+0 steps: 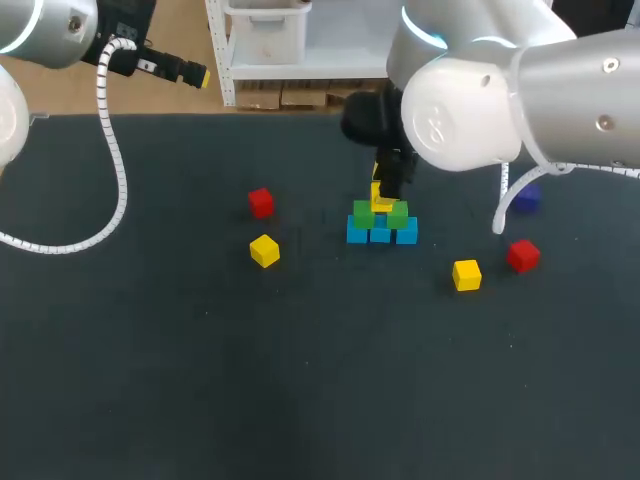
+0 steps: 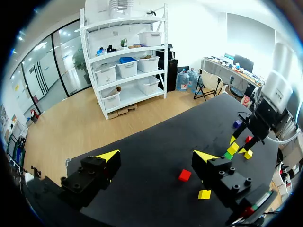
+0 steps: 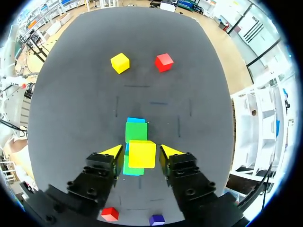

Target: Place the blue cubes, place green cubes on the blue cubes, place the yellow cubes on the green cubes, then place the red cubes on the yellow cubes, and place purple cube on the red cubes.

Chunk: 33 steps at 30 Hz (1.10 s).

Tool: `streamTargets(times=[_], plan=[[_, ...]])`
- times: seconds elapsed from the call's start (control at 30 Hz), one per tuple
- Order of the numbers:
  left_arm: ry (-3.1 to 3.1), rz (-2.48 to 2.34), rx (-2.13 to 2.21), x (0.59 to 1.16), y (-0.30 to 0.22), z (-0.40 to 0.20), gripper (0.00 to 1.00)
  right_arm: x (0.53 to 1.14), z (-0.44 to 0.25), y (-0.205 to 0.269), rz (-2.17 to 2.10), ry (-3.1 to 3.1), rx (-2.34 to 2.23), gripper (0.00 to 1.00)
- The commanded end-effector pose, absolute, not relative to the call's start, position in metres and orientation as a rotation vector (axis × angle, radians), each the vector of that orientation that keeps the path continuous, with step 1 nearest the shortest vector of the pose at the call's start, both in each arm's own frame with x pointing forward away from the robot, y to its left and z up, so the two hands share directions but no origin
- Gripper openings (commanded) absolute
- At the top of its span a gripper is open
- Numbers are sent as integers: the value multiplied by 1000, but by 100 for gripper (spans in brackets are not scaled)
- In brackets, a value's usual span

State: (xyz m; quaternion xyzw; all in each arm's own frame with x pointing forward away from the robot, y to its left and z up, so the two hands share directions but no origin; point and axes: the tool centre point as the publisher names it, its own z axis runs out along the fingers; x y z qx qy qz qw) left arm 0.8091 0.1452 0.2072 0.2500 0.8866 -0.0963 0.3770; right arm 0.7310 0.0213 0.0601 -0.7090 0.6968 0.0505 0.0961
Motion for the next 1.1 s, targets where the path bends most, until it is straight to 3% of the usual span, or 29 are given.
streamTargets(times=[0.03,0.77,1.1], plan=[[2267,-246,638,810,145,207,100,731,61,20,153,2063,-2099,45],[2267,-246,638,810,145,207,100,723,66,21,159,2046,-2102,43],[2267,-246,638,810,145,207,100,722,65,21,168,2052,-2104,35]])
